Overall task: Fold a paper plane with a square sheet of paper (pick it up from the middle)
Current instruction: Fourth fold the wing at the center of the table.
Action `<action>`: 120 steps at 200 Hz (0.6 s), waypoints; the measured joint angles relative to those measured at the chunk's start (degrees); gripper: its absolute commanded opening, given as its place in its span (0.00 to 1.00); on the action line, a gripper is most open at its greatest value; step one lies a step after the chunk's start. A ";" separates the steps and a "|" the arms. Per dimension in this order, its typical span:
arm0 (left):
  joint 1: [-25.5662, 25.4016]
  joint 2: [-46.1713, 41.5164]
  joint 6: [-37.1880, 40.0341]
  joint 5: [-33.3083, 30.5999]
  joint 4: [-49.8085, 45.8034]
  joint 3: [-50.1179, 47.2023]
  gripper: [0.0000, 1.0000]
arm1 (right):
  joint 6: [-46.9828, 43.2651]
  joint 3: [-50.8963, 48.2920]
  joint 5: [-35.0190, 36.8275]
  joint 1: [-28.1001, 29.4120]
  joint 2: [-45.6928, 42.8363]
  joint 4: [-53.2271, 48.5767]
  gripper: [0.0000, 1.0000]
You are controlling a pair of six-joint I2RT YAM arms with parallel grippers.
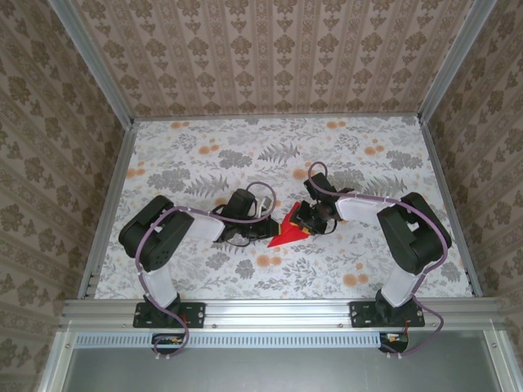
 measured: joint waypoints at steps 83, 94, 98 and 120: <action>0.00 0.04 0.02 0.02 -0.81 0.61 0.07 | -0.02 0.00 0.00 -0.02 0.15 -0.33 0.36; 0.00 0.07 0.04 0.02 -0.85 0.66 0.07 | -0.02 0.00 0.00 -0.02 0.15 -0.35 0.36; 0.00 0.09 0.07 0.02 -0.85 0.68 0.07 | -0.02 0.00 0.00 -0.02 0.15 -0.35 0.36; 0.00 0.31 0.28 0.04 -1.16 1.01 0.08 | -0.02 0.00 0.00 -0.04 0.22 -0.37 0.35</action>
